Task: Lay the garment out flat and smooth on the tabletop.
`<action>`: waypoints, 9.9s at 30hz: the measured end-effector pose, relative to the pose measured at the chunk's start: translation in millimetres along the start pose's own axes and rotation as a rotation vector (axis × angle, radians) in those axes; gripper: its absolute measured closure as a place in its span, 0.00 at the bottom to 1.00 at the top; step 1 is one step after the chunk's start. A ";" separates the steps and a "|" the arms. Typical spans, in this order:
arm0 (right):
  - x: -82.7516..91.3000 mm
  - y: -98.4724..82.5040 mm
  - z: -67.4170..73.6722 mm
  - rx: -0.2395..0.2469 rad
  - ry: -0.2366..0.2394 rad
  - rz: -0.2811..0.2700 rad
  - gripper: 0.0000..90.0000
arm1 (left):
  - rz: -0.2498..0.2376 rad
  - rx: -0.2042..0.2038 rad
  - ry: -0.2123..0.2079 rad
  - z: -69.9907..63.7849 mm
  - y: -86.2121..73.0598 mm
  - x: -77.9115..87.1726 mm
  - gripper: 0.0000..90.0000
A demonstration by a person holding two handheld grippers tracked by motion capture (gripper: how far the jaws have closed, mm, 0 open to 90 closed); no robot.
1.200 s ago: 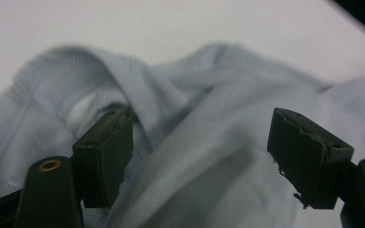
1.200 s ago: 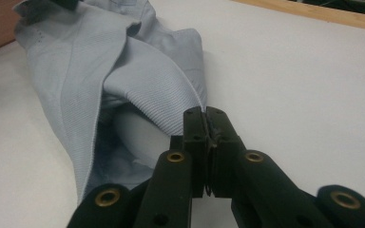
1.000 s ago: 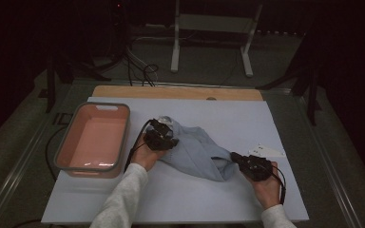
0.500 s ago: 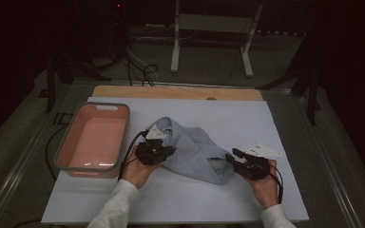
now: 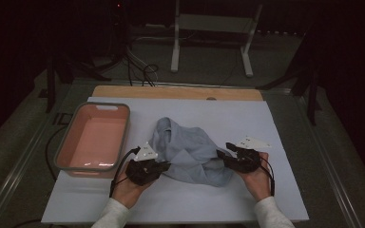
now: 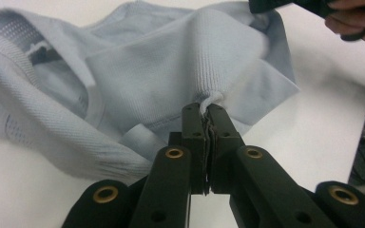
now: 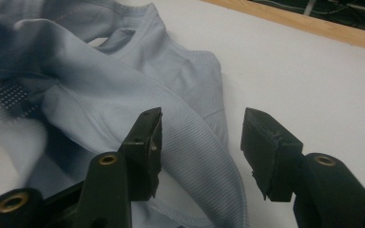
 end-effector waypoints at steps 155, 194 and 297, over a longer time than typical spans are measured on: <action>20.0 -29.2 -18.3 -0.131 0.082 0.059 0.21 | -0.192 0.070 0.227 24.6 9.6 33.2 0.41; -6.1 -39.0 1.5 -0.112 0.058 0.119 0.48 | -0.065 0.193 0.317 55.2 -40.3 50.6 0.94; 9.6 -74.3 -24.3 -0.062 -0.043 0.232 0.58 | 0.056 0.096 0.209 68.9 -11.6 -44.9 0.94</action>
Point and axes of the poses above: each handheld gripper's, and its own axes: x roughly backward along the jaws, y roughly out of its top, z roughly to its left, the point moved 10 cm from there along -x, roughly forward along the jaws, and after that the axes turned 13 degrees about -y, right-handed, at the moved point
